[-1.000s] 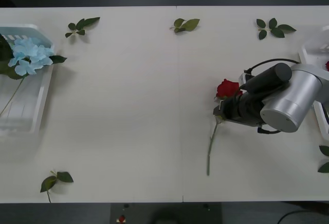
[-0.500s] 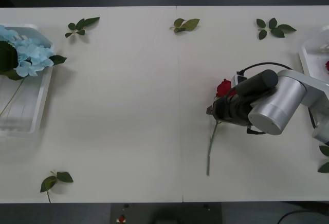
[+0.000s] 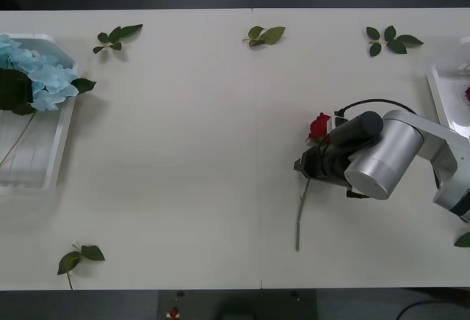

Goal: Put the red flowers into the right box and the blue flowers into the left box

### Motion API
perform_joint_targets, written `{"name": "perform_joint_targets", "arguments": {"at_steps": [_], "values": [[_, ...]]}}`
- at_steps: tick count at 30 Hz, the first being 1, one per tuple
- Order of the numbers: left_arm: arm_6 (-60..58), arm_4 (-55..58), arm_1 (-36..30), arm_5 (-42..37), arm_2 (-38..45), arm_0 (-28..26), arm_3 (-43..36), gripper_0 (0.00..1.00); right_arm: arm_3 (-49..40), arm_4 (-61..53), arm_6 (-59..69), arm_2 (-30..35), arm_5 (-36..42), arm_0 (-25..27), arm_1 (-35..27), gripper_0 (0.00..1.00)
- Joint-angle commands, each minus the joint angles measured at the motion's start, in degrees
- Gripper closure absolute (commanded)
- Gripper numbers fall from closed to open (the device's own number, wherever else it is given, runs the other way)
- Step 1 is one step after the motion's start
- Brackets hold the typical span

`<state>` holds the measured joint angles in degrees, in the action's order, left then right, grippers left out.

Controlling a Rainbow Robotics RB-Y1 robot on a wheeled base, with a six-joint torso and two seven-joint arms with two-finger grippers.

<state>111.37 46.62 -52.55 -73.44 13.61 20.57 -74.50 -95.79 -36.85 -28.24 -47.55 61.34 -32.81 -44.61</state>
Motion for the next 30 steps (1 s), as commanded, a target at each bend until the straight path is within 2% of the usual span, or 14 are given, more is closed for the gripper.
{"name": "perform_joint_targets", "arguments": {"at_steps": [1, 3, 8, 11, 15, 21, 23, 25, 30], "values": [[3.5, 1.28, -1.77, -4.87, 3.97, 2.1, -4.6, 0.0, -0.27, 0.46, 0.73, 0.79, -0.08, -0.14, 0.58, 0.04], [3.67, 1.89, -1.68, -6.97, 4.94, 2.1, -5.92, 0.0, -0.18, 0.46, 0.64, 0.79, -0.08, -0.14, 0.58, 0.1], [6.75, 3.74, -1.68, -11.46, 7.4, 2.1, -9.79, 0.0, 0.08, 0.55, 0.29, 0.79, -0.08, -0.14, 0.84, 0.38], [9.56, 4.62, -1.68, -12.42, 8.27, 2.1, -11.37, 0.0, 0.26, 0.72, 0.11, 0.79, -0.08, -0.14, 0.93, 0.51], [12.9, 7.7, -1.68, -12.6, 8.71, 2.02, -12.25, 0.0, 0.78, 1.43, -0.24, 0.79, -0.08, -0.14, 1.46, 0.6], [19.93, 18.42, -1.68, -12.51, 8.36, 2.02, -12.25, 0.0, 2.45, 2.83, -0.76, 0.79, -0.35, -0.32, 2.77, 0.73], [23.01, 22.46, -1.68, -12.51, 7.57, 2.02, -12.25, 0.0, 2.89, 3.19, -0.85, 0.79, -0.44, -0.32, 3.21, 0.83], [25.47, 25.01, -1.68, -12.51, 6.87, 2.02, -12.25, 0.0, 2.89, 3.27, -0.85, 0.79, -0.35, -0.41, 3.3, 0.89], [32.94, 31.87, -1.68, -12.25, 5.11, 2.1, -12.25, 0.0, 3.07, 3.19, -1.03, 0.79, -0.44, -0.41, 3.21, 0.95]]}}
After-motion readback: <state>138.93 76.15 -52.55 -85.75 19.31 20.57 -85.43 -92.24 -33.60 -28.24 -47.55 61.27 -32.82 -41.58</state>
